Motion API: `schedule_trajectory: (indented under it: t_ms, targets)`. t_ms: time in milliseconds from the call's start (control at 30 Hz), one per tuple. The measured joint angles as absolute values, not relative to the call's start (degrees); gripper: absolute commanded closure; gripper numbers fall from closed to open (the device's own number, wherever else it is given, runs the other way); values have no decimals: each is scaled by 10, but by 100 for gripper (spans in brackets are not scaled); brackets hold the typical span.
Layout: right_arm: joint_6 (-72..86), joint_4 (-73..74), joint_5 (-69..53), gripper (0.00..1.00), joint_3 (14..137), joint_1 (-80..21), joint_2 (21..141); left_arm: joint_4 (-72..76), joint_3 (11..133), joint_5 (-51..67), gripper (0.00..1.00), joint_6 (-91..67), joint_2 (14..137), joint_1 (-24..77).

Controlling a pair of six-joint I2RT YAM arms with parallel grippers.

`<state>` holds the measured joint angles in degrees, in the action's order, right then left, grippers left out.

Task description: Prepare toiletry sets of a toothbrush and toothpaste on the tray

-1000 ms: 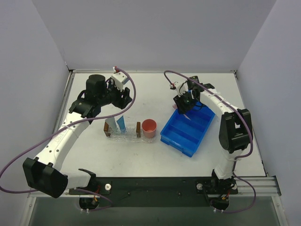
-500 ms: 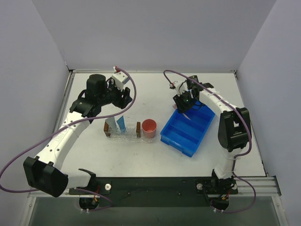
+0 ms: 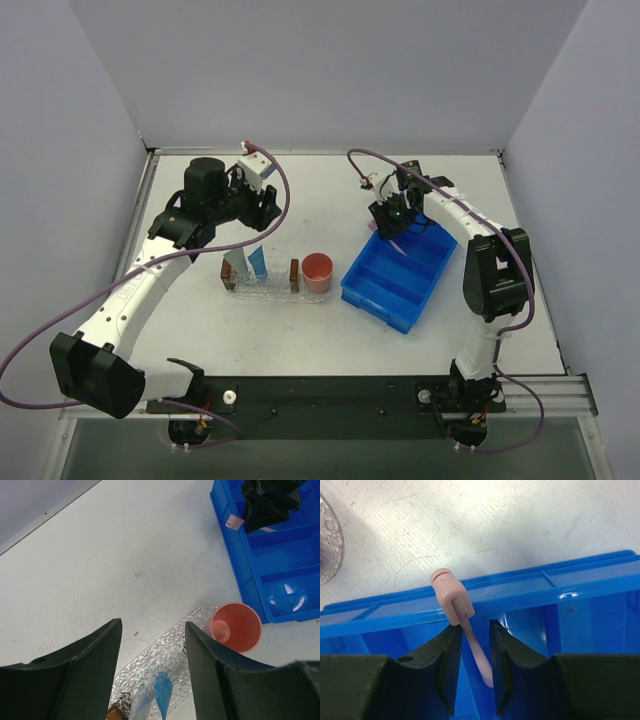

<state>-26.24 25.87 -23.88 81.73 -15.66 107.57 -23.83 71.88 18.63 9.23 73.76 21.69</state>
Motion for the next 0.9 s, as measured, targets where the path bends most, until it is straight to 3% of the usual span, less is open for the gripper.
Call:
schedule_trajectory:
  t_ms: [433, 900]
  targets:
    - [-268, 258, -239, 93, 817, -156, 1076, -238, 719, 186, 37, 92, 738, 217]
    - [-281, 264, -226, 96, 829, -153, 1071, -234, 719, 185, 37, 89, 738, 217]
